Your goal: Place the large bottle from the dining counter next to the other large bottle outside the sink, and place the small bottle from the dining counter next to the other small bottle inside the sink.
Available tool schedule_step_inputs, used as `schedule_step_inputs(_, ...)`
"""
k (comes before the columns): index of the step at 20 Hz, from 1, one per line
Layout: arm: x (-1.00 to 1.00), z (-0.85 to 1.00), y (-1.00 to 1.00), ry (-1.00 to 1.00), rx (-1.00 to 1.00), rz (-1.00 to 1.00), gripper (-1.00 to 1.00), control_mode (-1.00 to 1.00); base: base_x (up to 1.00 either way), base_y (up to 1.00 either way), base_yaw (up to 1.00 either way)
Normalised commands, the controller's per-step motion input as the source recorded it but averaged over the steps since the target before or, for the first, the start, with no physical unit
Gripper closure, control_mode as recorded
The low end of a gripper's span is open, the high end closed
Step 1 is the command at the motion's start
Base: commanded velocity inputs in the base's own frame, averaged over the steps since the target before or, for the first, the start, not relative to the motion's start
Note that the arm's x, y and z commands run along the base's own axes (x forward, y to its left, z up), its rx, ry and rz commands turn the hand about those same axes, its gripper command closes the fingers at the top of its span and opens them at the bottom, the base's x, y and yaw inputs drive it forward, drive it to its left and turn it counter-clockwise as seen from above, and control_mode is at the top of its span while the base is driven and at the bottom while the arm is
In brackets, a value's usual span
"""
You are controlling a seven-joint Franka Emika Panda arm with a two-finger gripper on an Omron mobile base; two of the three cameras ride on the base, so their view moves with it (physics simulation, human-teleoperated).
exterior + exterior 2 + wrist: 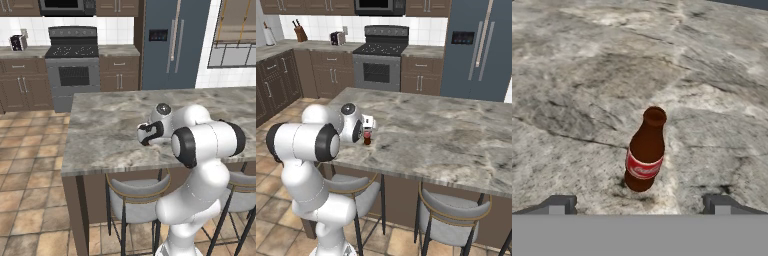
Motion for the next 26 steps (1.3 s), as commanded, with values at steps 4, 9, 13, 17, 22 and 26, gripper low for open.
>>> schedule_step_inputs(4, 0.0, -0.01, 0.0, 0.0, 0.0, 0.0, -1.0, -1.0, 0.0, 0.0, 0.0)
schedule_step_inputs(9, 0.0, -0.03, 0.0, 0.0, 0.0, 0.0, -1.0, -1.0, 0.0, 0.0, 0.0)
schedule_step_inputs(13, 0.02, 0.0, 0.0, 0.0, 0.0, 0.0, -1.0, -1.0, 0.0, 0.0, 0.0)
schedule_step_inputs(17, 0.05, 0.0, 0.0, 0.0, 0.0, 0.0, -1.0, -1.0, 0.0, 0.0, 0.0)
schedule_step_inputs(22, 0.02, -0.01, 0.0, 0.0, 0.0, 0.0, -1.0, -1.0, 0.0, 0.0, 0.0)
schedule_step_inputs(26, 0.01, -0.03, 0.0, 0.0, 0.0, 0.0, -1.0, -1.0, 0.0, 0.0, 0.0)
